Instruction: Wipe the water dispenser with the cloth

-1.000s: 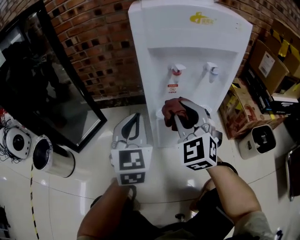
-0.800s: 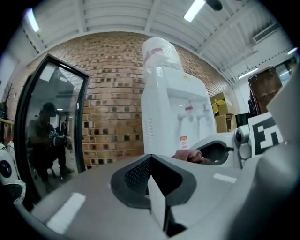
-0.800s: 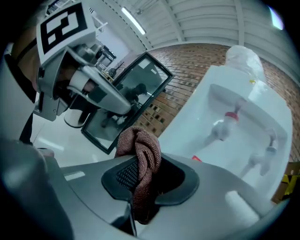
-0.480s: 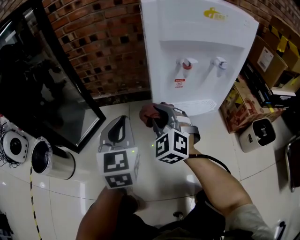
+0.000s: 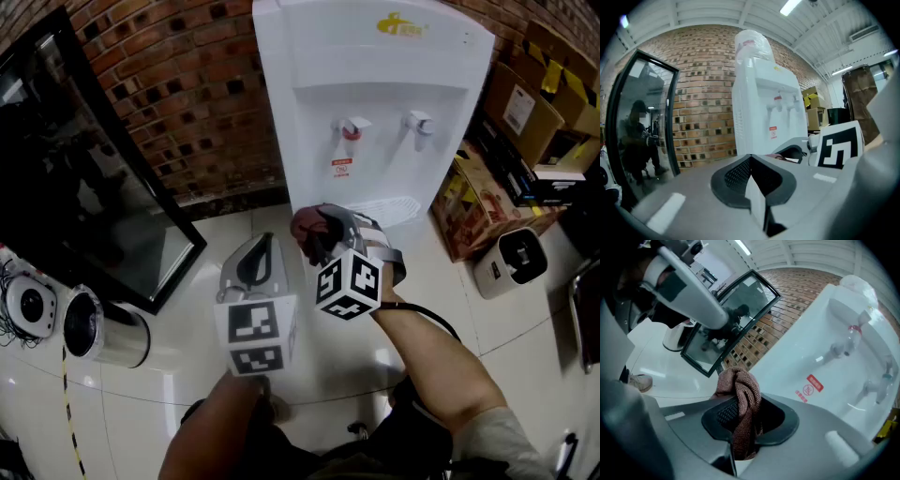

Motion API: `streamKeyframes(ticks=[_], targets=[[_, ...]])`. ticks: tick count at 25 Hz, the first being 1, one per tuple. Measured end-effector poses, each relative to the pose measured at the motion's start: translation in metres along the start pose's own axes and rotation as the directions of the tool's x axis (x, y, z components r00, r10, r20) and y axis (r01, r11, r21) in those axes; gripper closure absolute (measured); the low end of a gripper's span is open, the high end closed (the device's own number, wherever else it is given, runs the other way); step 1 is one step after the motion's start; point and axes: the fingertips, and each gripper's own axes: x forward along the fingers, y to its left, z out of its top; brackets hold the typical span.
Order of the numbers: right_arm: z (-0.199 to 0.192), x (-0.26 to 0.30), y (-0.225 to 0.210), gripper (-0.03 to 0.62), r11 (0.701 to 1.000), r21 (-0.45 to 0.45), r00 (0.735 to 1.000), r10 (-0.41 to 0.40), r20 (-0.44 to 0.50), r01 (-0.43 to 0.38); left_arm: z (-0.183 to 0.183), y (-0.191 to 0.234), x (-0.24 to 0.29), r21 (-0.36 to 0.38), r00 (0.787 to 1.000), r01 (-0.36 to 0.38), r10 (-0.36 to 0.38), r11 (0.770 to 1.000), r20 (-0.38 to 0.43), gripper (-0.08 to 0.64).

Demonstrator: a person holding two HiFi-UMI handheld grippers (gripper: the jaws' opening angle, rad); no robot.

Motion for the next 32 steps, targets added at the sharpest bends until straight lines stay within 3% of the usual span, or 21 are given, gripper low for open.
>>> streamKeyframes(ticks=[11,21,32], targets=[[-0.057,-0.017,-0.044,0.497,1.000,0.012,0.998,-0.020,-0.064,0.021,0.017,-0.098,0.029,-0.055,0.991,0.130,-0.128,0.990,0.041,0.560],[-0.125,-0.042,-0.105,0.499,0.994,0.032,0.986,-0.094,-0.141,0.100,0.010,-0.153,0.062,-0.069,0.988,0.151,-0.149,0.986,0.025,0.560],[-0.154,-0.067,-0.119,0.499,0.995,-0.039,0.987,-0.100,-0.127,0.095,-0.003,-0.210,0.087,-0.074,0.976,0.219,-0.220,0.973,-0.001,0.560]])
